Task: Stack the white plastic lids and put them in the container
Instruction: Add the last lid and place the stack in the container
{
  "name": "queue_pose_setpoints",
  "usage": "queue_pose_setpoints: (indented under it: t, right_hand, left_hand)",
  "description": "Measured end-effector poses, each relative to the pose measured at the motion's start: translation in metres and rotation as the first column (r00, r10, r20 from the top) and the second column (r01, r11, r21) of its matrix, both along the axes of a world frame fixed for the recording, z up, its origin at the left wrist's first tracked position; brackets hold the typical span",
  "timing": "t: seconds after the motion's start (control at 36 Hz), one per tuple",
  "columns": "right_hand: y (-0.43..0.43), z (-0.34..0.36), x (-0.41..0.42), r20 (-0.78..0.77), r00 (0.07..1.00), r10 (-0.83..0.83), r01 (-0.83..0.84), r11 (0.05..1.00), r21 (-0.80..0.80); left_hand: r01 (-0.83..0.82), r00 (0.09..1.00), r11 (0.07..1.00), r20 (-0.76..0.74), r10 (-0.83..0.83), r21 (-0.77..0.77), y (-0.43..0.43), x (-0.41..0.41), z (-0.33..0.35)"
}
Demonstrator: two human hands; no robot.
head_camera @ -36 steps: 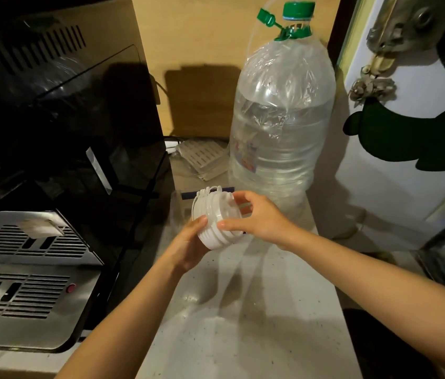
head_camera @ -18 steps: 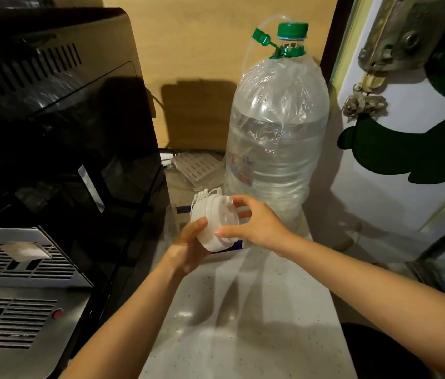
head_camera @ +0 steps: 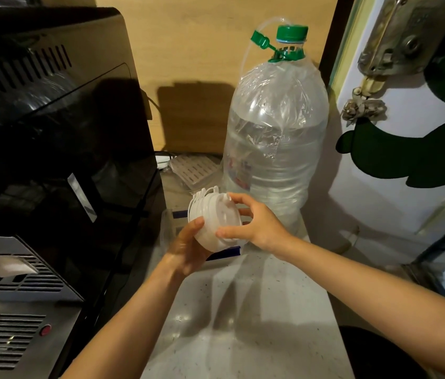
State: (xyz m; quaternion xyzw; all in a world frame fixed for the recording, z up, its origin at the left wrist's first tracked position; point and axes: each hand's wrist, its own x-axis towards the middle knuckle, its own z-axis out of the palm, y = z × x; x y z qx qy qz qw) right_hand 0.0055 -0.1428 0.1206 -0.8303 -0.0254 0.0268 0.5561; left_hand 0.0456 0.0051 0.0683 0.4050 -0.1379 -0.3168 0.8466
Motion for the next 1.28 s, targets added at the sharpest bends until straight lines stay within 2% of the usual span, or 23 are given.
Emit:
queue_pose_setpoints:
  t: [0.31, 0.5, 0.61, 0.81, 1.11, 1.28]
  right_hand:
    - [-0.002, -0.007, 0.002, -0.007, 0.999, 0.042, -0.042, 0.999, -0.007]
    - [-0.004, -0.006, 0.005, -0.006, 0.996, 0.094, -0.094, 0.995, -0.028]
    - [-0.003, -0.01, 0.006, 0.032, 0.992, 0.122, -0.119, 0.988, -0.098]
    - [-0.001, -0.01, 0.01, 0.033, 0.991, 0.126, -0.124, 0.99, -0.074]
    - [-0.007, 0.006, 0.022, 0.026, 0.963, 0.269, -0.267, 0.962, -0.06]
    - [-0.009, 0.003, 0.029, 0.099, 0.97, 0.22, -0.217, 0.975, -0.038]
  left_hand:
    - [0.051, 0.996, 0.993, -0.072, -0.059, -0.109, -0.003, 0.004, -0.006]
    - [0.06, 0.993, 0.99, -0.097, -0.073, -0.125, -0.002, 0.008, -0.01]
    - [0.079, 0.988, 0.988, -0.122, -0.095, -0.131, -0.002, 0.007, -0.011]
    - [0.083, 0.978, 0.982, -0.176, -0.113, -0.169, -0.002, 0.008, -0.009]
    - [0.099, 0.982, 0.978, -0.141, -0.125, -0.182, 0.006, 0.014, 0.006]
    - [0.137, 0.989, 0.986, -0.034, -0.141, -0.097, 0.008, 0.024, 0.014]
